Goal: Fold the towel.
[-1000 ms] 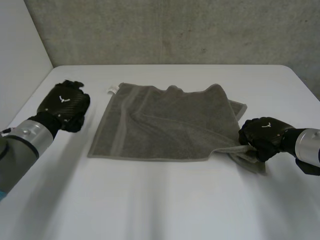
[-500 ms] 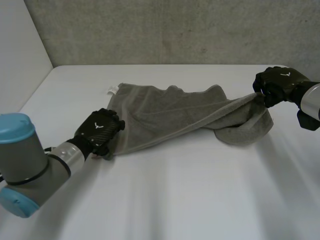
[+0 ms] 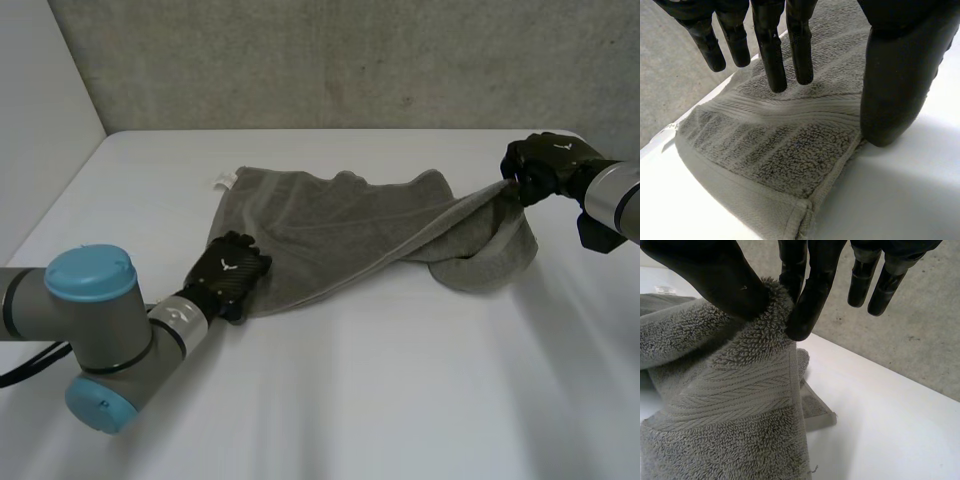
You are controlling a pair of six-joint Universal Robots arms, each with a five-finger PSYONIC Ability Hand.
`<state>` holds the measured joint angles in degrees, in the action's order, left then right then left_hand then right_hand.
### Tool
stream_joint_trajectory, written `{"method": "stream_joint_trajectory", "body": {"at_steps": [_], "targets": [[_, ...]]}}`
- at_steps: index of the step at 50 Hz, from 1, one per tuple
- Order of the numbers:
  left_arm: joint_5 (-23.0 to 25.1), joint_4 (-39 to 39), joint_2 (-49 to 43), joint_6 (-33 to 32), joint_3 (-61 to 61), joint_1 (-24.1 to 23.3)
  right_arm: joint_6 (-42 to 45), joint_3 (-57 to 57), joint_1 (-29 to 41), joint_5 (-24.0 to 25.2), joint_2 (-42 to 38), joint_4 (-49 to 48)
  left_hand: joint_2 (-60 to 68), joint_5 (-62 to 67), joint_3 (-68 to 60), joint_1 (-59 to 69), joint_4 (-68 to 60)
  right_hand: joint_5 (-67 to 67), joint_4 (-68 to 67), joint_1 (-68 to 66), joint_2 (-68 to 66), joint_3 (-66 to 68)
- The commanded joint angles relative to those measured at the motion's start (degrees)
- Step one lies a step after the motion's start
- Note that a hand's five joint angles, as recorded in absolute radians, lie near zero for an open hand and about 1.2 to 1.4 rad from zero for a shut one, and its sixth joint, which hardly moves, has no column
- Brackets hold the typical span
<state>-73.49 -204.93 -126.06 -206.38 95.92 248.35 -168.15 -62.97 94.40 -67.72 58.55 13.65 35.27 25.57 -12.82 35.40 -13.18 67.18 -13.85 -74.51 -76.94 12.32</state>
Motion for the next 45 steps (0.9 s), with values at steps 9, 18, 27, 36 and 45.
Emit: {"method": "stream_joint_trajectory", "body": {"at_steps": [9, 18, 27, 36, 45], "targets": [[-0.2, 0.8, -0.1, 0.3, -0.6, -0.3, -4.0, 3.0, -0.2, -0.1, -2.6, -0.3, 1.0, 0.7, 2.8, 0.9, 3.2, 2.8, 3.8, -5.5, -3.1, -2.3], [-0.2, 2.2, 2.1, 0.6, -0.6, -0.1, -4.5, 5.1, -0.1, -1.4, -3.0, -0.4, -0.2, -0.5, 2.8, -0.3, 3.2, 2.8, 3.8, -5.5, -3.1, -2.3], [0.1, 4.7, 2.1, 1.1, -0.1, -0.8, -8.9, 6.5, -0.1, -2.1, -3.1, -1.0, -0.7, -1.0, 2.8, -0.8, 3.2, 2.8, 3.8, -5.5, -3.1, -2.3], [-0.1, 4.4, 2.0, 1.1, -0.4, -1.5, -11.9, 7.1, 0.2, -2.2, -3.3, -2.4, -0.5, -0.8, 2.8, -0.6, 3.2, 2.8, 3.8, -5.5, -3.1, -2.3], [-0.2, 4.2, 1.8, 1.2, -0.6, -1.5, -12.1, 8.5, 1.3, -2.6, -4.4, -2.4, 1.7, 1.4, 2.8, 1.5, 3.2, 2.8, 3.8, -5.5, -3.1, -2.3]]}}
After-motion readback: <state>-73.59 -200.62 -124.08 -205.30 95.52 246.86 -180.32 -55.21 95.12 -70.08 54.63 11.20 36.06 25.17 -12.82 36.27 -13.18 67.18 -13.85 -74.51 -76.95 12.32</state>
